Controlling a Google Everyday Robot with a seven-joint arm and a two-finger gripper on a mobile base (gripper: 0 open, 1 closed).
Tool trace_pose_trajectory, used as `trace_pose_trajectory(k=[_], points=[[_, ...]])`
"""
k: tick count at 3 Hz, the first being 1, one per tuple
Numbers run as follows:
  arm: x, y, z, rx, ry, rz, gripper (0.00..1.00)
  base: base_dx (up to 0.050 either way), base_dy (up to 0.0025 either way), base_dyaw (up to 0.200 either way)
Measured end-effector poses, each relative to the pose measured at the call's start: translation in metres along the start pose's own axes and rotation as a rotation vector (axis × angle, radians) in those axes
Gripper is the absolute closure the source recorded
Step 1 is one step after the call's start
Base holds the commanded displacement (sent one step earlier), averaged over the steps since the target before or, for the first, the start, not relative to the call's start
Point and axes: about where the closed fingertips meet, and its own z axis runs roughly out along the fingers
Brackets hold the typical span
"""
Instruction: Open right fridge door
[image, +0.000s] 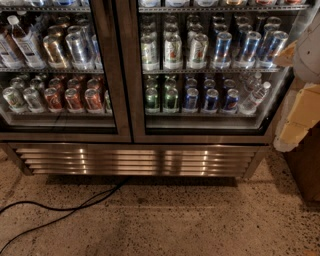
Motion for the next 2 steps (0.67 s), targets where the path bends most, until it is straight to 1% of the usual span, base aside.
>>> trace_pose_trajectory(k=[1,2], points=[[0.0,0.0,0.0,0.0,0.0,0.0,0.0,0.0,0.0,0.0],[-0.022,0.005,0.026,-0.071,-0.096,-0.012,0.0,0.0,0.0,0.0]])
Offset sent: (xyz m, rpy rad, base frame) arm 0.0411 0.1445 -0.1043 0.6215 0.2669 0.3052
